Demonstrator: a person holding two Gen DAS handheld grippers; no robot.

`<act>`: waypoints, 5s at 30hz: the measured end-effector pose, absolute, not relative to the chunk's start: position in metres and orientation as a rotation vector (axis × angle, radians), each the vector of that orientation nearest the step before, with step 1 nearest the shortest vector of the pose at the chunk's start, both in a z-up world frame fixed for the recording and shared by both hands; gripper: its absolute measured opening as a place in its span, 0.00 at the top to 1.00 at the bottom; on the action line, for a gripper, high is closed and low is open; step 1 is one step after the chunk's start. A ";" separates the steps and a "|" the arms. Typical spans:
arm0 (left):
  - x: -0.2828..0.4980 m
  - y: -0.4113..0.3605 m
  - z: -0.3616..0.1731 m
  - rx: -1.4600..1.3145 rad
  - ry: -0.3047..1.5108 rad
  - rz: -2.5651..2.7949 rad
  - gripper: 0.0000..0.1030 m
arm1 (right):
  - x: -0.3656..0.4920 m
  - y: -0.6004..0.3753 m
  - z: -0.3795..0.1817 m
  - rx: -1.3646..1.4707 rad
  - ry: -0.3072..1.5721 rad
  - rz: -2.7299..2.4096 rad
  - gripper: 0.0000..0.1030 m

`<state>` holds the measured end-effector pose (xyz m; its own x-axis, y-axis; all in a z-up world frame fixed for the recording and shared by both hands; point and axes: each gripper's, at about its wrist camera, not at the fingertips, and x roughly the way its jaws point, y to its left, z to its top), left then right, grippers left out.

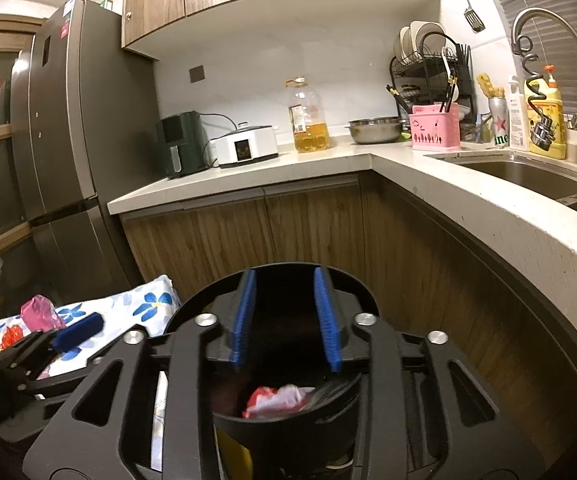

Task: Collect trash
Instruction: 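Open both grippers to drop the red and black bags into the bin, then move both grippers back toward the table, then approach the red paper cup with the right gripper, then close the right gripper on the red paper cup and lift it, then grasp the blue glove with the left gripper while the right holds the red cup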

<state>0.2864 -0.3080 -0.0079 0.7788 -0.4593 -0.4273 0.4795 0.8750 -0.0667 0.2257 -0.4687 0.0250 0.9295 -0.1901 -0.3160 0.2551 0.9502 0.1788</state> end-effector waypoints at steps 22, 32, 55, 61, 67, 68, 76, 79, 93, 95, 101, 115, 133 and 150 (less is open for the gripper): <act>0.217 -0.187 -0.010 -0.015 0.392 -0.253 0.06 | 0.167 -0.400 0.019 0.248 0.296 -0.150 0.21; 0.187 -0.119 -0.013 -0.052 0.376 -0.124 0.06 | 0.155 -0.334 0.015 0.211 0.284 -0.063 0.21; 0.151 0.009 -0.026 -0.119 0.379 0.151 0.06 | 0.202 -0.158 -0.030 0.070 0.441 0.284 0.21; 0.154 0.024 -0.032 -0.123 0.397 0.195 0.06 | 0.227 -0.125 -0.041 0.039 0.480 0.336 0.21; 0.160 0.035 -0.037 -0.129 0.415 0.213 0.06 | 0.252 -0.106 -0.046 0.031 0.517 0.382 0.21; 0.161 0.036 -0.038 -0.128 0.416 0.214 0.06 | 0.255 -0.105 -0.047 0.032 0.523 0.390 0.21; 0.167 0.042 -0.041 -0.138 0.431 0.213 0.06 | 0.267 -0.095 -0.057 0.024 0.572 0.434 0.32; 0.168 0.043 -0.041 -0.140 0.436 0.212 0.06 | 0.268 -0.093 -0.059 0.018 0.584 0.444 0.38; 0.167 0.042 -0.040 -0.133 0.434 0.219 0.06 | 0.273 -0.090 -0.060 0.023 0.611 0.489 0.44; 0.167 0.043 -0.040 -0.132 0.436 0.218 0.06 | 0.276 -0.089 -0.061 0.026 0.624 0.496 0.41; 0.167 0.042 -0.041 -0.133 0.435 0.219 0.06 | 0.281 -0.082 -0.060 0.014 0.631 0.514 0.40; 0.169 0.047 -0.042 -0.136 0.452 0.212 0.06 | 0.289 -0.073 -0.060 0.017 0.650 0.561 0.29; 0.185 0.046 -0.045 -0.147 0.489 0.233 0.06 | 0.264 -0.104 -0.039 0.063 0.530 0.503 0.46; 0.257 0.013 -0.088 -0.105 0.740 0.279 0.53 | 0.208 -0.188 -0.005 0.214 0.413 0.409 0.46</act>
